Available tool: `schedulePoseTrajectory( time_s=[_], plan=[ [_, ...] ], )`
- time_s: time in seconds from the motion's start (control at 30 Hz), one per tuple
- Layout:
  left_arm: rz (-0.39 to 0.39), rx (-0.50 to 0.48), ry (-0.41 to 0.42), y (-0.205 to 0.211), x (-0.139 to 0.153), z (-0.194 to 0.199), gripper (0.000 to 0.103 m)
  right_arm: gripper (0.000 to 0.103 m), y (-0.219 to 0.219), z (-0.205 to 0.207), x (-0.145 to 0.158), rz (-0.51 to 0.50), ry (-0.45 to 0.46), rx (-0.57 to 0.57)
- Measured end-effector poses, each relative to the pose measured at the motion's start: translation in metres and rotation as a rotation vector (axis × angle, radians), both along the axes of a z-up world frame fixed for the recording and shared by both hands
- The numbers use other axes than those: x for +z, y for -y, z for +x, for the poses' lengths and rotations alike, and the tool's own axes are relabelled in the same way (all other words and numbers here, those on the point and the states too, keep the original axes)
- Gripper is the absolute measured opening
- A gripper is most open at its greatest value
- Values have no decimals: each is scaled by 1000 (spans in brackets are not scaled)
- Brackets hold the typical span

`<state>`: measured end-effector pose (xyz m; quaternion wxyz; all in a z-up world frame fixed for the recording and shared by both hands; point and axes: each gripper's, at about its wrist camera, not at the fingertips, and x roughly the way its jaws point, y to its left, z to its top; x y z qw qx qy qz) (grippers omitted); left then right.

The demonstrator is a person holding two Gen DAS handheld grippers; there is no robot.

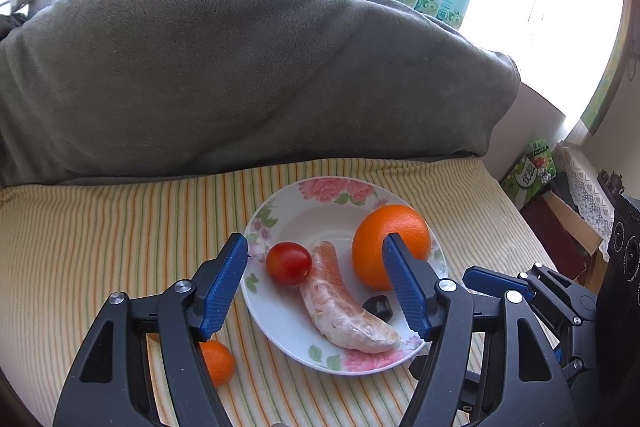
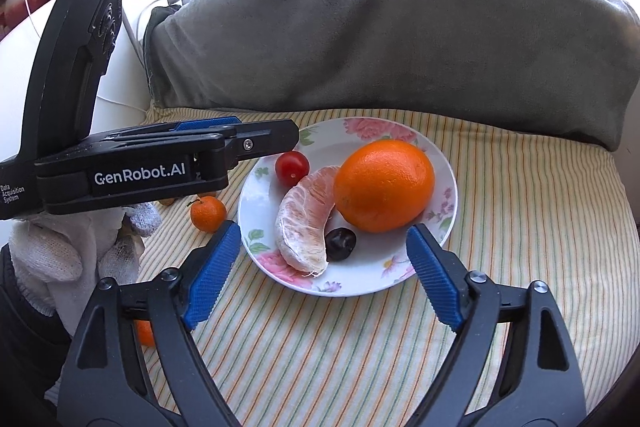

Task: Organize fruits
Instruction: 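Open both grippers and withdraw them from the plate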

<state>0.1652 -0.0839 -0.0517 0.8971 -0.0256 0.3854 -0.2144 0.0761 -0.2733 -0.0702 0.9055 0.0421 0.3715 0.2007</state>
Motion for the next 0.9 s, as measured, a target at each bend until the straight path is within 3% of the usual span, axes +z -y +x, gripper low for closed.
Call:
schedulePoseTrajectory(
  time_s=[0.53,0.9],
  plan=[
    [-14,18,46,-16,17,-21,70,88,-8,-15,10,-39,30,-7],
    [-44,83,50,-63,24,-34,70,88,-22,-32,20,-41,71,25]
  ],
)
